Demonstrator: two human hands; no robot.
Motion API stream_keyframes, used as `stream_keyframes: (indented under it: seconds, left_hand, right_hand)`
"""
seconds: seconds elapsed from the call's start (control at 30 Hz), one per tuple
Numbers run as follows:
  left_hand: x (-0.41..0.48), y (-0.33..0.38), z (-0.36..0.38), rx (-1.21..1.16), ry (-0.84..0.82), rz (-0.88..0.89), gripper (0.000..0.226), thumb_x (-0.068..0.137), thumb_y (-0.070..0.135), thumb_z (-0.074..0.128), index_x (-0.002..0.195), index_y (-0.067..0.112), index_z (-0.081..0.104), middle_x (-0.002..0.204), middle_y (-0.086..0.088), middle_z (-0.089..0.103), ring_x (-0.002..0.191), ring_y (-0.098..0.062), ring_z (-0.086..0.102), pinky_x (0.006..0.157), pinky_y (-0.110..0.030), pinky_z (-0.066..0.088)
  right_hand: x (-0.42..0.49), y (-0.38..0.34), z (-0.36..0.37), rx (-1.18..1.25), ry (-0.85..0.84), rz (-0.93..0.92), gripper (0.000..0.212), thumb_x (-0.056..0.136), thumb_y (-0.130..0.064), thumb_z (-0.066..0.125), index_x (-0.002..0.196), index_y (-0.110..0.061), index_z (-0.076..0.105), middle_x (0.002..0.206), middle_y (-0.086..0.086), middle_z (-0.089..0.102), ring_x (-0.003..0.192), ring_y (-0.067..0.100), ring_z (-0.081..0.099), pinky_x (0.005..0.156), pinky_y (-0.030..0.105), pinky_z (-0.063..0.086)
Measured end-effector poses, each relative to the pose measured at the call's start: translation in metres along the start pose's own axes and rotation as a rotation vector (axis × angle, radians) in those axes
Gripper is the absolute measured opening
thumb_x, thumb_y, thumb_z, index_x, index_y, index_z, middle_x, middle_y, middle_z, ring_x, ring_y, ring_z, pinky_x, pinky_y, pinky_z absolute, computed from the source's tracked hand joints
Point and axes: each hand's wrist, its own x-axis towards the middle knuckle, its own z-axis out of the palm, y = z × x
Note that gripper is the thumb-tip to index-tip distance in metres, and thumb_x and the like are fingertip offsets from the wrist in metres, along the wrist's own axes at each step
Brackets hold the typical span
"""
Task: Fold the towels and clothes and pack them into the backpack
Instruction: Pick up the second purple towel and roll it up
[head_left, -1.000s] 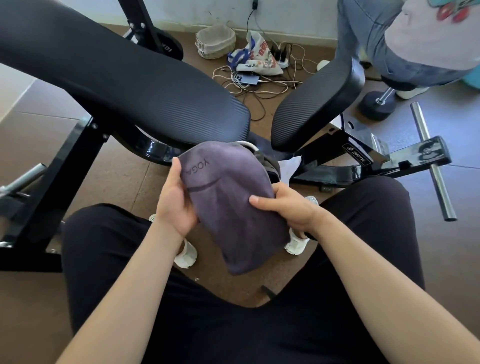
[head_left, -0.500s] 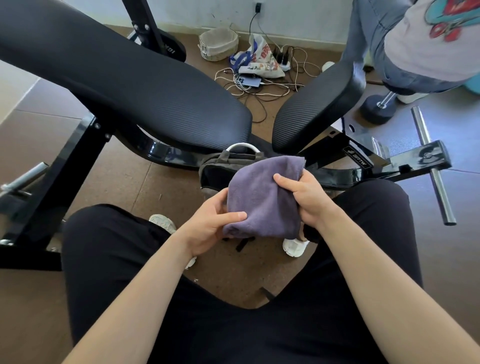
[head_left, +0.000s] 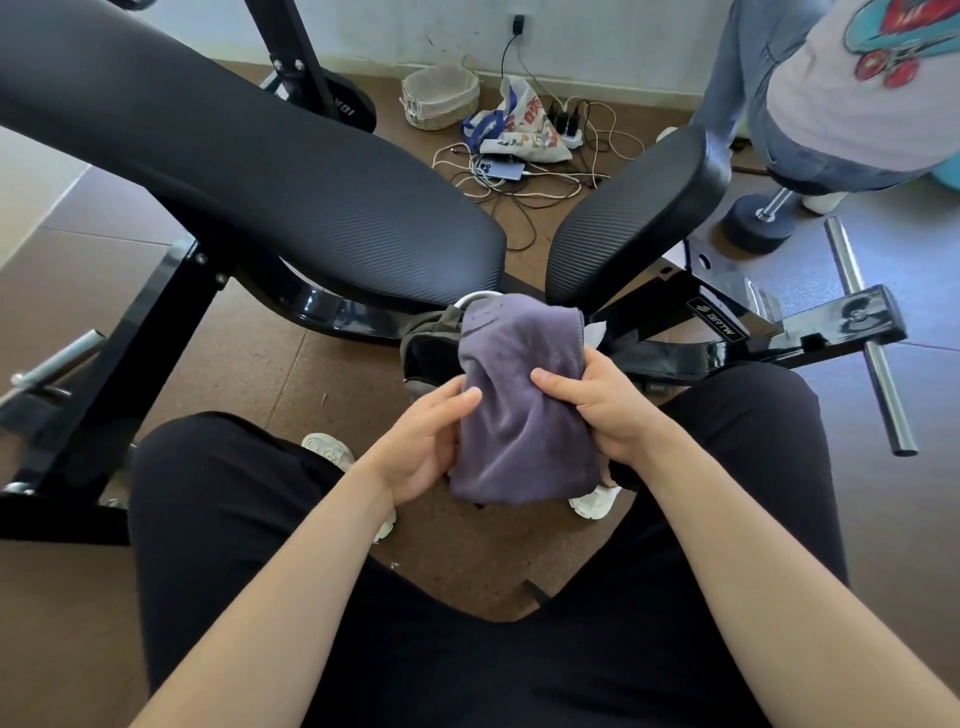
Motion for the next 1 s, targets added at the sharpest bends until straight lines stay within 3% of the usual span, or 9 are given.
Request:
stream_keyframes:
  seconds: [0.13, 0.2, 0.33, 0.47, 0.53, 0.67, 0.73, 0.83, 1.0]
  left_hand:
    - [0.003, -0.001, -0.001, 0.099, 0.138, 0.140, 0.052, 0.091, 0.007, 0.068, 0.141, 0.018, 0.056, 0.134, -0.010, 0.068, 0.125, -0.028, 0.064, 0.096, -0.036, 0.055]
    - [0.003, 0.000, -0.004, 0.058, 0.167, 0.130, 0.050, 0.089, 0.009, 0.066, 0.138, 0.017, 0.059, 0.130, -0.012, 0.070, 0.119, -0.029, 0.067, 0.094, -0.039, 0.055]
    - [0.002, 0.005, 0.000, -0.057, 0.201, -0.048, 0.051, 0.091, 0.039, 0.068, 0.136, 0.015, 0.063, 0.130, -0.009, 0.071, 0.123, -0.026, 0.066, 0.102, -0.042, 0.051]
    - [0.005, 0.003, 0.000, 0.016, 0.342, 0.007, 0.031, 0.098, 0.020, 0.066, 0.128, 0.014, 0.067, 0.121, -0.009, 0.075, 0.117, -0.027, 0.070, 0.089, -0.036, 0.058]
    - [0.006, 0.003, -0.003, 0.045, 0.358, 0.093, 0.029, 0.101, 0.014, 0.062, 0.129, 0.019, 0.065, 0.123, -0.008, 0.074, 0.115, -0.025, 0.071, 0.092, -0.038, 0.059]
    - [0.002, 0.009, -0.007, 0.034, 0.339, 0.243, 0.027, 0.102, 0.002, 0.053, 0.112, 0.018, 0.072, 0.107, -0.006, 0.077, 0.101, -0.020, 0.072, 0.093, -0.039, 0.057]
    - [-0.001, 0.011, -0.009, 0.030, 0.308, 0.250, 0.034, 0.095, -0.004, 0.057, 0.084, 0.020, 0.079, 0.085, -0.003, 0.077, 0.082, -0.014, 0.070, 0.082, -0.037, 0.055]
    - [-0.003, 0.012, -0.016, 0.092, 0.269, 0.188, 0.040, 0.071, -0.008, 0.052, 0.049, 0.021, 0.069, 0.058, 0.002, 0.064, 0.057, -0.011, 0.060, 0.057, -0.026, 0.046]
    - [0.000, 0.011, -0.022, 0.148, 0.274, 0.163, 0.059, 0.094, -0.015, 0.038, 0.066, 0.023, 0.074, 0.077, -0.005, 0.070, 0.074, -0.023, 0.065, 0.066, -0.032, 0.051]
  right_hand:
    - [0.002, 0.002, 0.001, -0.095, 0.080, -0.028, 0.029, 0.093, -0.002, 0.070, 0.120, -0.013, 0.065, 0.112, 0.005, 0.077, 0.110, 0.020, 0.072, 0.092, 0.035, 0.058]
    - [0.003, 0.002, 0.001, -0.163, 0.115, -0.043, 0.025, 0.092, -0.007, 0.073, 0.114, -0.016, 0.067, 0.108, 0.002, 0.077, 0.106, 0.017, 0.073, 0.090, 0.035, 0.058]
    - [0.002, 0.002, 0.005, -0.199, 0.050, 0.001, 0.028, 0.091, -0.012, 0.075, 0.117, -0.017, 0.065, 0.112, 0.005, 0.076, 0.107, 0.021, 0.073, 0.095, 0.040, 0.057]
    - [0.000, 0.001, 0.007, -0.090, -0.052, 0.060, 0.029, 0.096, -0.011, 0.069, 0.124, -0.009, 0.065, 0.119, 0.013, 0.074, 0.112, 0.027, 0.071, 0.099, 0.043, 0.056]
    - [-0.001, -0.002, 0.008, -0.013, -0.039, 0.057, 0.023, 0.099, -0.010, 0.064, 0.122, -0.010, 0.066, 0.116, 0.013, 0.075, 0.111, 0.028, 0.071, 0.098, 0.045, 0.056]
    - [-0.005, -0.003, 0.009, 0.009, -0.030, -0.110, 0.025, 0.098, 0.005, 0.057, 0.092, -0.010, 0.076, 0.087, 0.004, 0.077, 0.085, 0.016, 0.073, 0.076, 0.031, 0.058]
    - [-0.007, -0.003, 0.010, 0.010, -0.069, -0.170, 0.042, 0.094, 0.014, 0.055, 0.073, -0.015, 0.079, 0.077, 0.004, 0.075, 0.074, 0.014, 0.070, 0.066, 0.028, 0.057]
    - [-0.005, -0.001, 0.009, 0.006, -0.165, -0.202, 0.055, 0.081, 0.027, 0.049, 0.061, -0.016, 0.077, 0.087, 0.018, 0.068, 0.080, 0.023, 0.067, 0.068, 0.031, 0.056]
    - [0.001, 0.000, 0.000, -0.090, -0.167, -0.115, 0.063, 0.081, 0.028, 0.031, 0.061, -0.017, 0.072, 0.078, 0.009, 0.069, 0.076, 0.029, 0.063, 0.063, 0.033, 0.053]
